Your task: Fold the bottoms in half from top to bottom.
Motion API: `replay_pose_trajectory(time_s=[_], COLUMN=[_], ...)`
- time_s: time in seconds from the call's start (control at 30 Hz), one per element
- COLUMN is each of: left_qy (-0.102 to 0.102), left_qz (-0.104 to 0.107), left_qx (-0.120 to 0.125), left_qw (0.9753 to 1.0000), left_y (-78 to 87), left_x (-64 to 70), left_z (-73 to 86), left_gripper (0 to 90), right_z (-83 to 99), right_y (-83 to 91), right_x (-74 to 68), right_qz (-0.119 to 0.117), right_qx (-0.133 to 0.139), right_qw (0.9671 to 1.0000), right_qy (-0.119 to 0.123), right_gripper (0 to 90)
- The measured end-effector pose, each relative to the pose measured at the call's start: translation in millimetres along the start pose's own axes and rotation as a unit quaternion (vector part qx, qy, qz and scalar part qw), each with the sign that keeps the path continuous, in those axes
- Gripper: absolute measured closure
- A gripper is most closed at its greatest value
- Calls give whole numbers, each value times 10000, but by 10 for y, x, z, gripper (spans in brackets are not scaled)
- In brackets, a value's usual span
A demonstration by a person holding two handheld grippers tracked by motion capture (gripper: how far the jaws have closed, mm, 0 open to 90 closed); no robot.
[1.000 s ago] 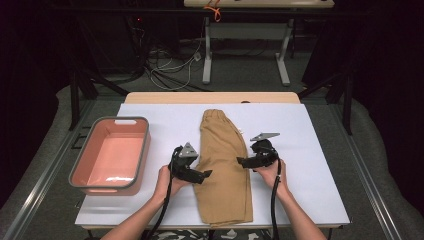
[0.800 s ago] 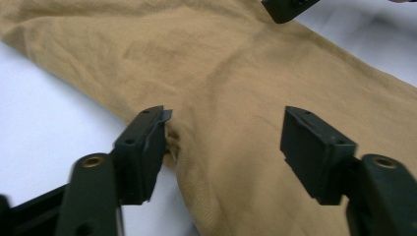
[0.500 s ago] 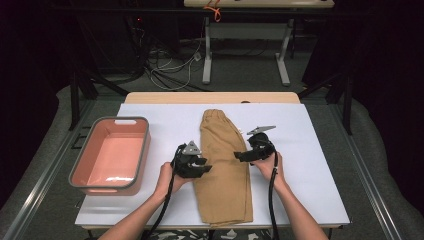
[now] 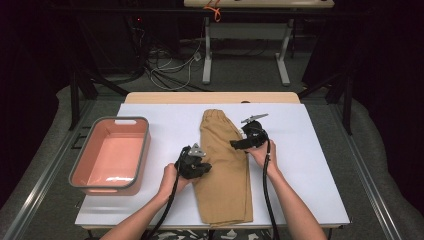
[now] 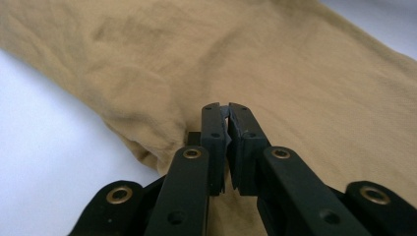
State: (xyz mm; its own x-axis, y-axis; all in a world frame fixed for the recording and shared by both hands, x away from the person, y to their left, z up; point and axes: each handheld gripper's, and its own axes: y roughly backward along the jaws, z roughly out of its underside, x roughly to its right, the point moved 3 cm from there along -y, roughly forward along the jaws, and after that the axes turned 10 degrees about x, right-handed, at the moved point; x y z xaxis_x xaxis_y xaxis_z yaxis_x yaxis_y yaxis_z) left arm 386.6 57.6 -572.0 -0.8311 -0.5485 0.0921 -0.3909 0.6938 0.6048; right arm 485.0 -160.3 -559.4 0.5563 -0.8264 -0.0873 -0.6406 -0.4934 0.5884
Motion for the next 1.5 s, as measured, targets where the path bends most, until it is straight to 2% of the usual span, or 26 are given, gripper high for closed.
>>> replay_pose_trajectory(time_s=[0.17, 0.3, 0.33, 0.43, 0.5, 0.53, 0.7, 0.77, 0.83, 0.93, 0.97, 1.03, 1.07, 1.17, 1.2, 1.3, 1.4, 1.5], left_qy=[25, -7, -34, -26, 20, -28, -42, -25, -43, -44, -28, -26, -26, -17, -11, -24, -6, 24], left_qz=[-20, -8, -12, 11, 14, 30, 45, 41, 49, 59, 55, 57, 57, 45, 41, 42, 34, 16], left_qx=[-62, -86, -96, -110, -93, -116, -127, -116, -130, -136, -122, -119, -119, -110, -108, -120, -115, -116], left_qw=[10000, 10000, 9999, 9999, 10000, 9999, 9999, 9999, 9999, 9999, 9999, 9999, 9999, 9999, 9999, 9999, 9999, 9999], left_y=[-32, -49, -52, -65, -70, -71, -74, -76, -75, -74, -76, -77, -77, -78, -78, -77, -79, -79], left_x=[-18, -24, -27, -25, -17, -24, -27, -23, -26, -27, -25, -24, -24, -21, -20, -21, -20, -22], left_z=[15, 13, 10, 7, 7, 2, 3, 3, 3, 3, 3, 3, 3, 5, 5, 5, 4, 3], left_gripper=[883, 892, 893, 895, 895, 895, 896, 896, 896, 896, 896, 896, 896, 897, 897, 897, 897, 897], right_z=[-114, -175, -180, -195, -197, -202, -202, -205, -213, -229, -234, -242, -243, -242, -240, -242, -254, -264], right_y=[-119, -243, -270, -351, -389, -411, -479, -494, -510, -527, -535, -541, -542, -529, -527, -515, -431, -354], right_x=[5, 10, 26, 33, 45, 53, 75, 73, 84, 106, 109, 93, 75, 23, 16, -13, -49, -77], right_qz=[122, 132, 148, 128, 172, 224, 270, 295, 310, 392, 399, 438, 456, 217, 224, 160, 153, 58], right_qx=[-96, -174, -216, -270, -319, -363, -381, -417, -362, -428, -419, -400, -416, -381, -334, -268, -198, -16], right_qw=[9999, 9997, 9996, 9995, 9993, 9990, 9987, 9982, 9984, 9977, 9976, 9977, 9976, 9979, 9979, 9984, 9991, 9996], right_qy=[63, -82, -38, -129, -111, -116, -209, -327, -298, -359, -373, -338, -324, -482, -499, -465, -344, -291], right_gripper=[211, 220, 219, 218, 218, 223, 320, 379, 413, 367, 380, 474, 548, 756, 794, 820, 828, 830])
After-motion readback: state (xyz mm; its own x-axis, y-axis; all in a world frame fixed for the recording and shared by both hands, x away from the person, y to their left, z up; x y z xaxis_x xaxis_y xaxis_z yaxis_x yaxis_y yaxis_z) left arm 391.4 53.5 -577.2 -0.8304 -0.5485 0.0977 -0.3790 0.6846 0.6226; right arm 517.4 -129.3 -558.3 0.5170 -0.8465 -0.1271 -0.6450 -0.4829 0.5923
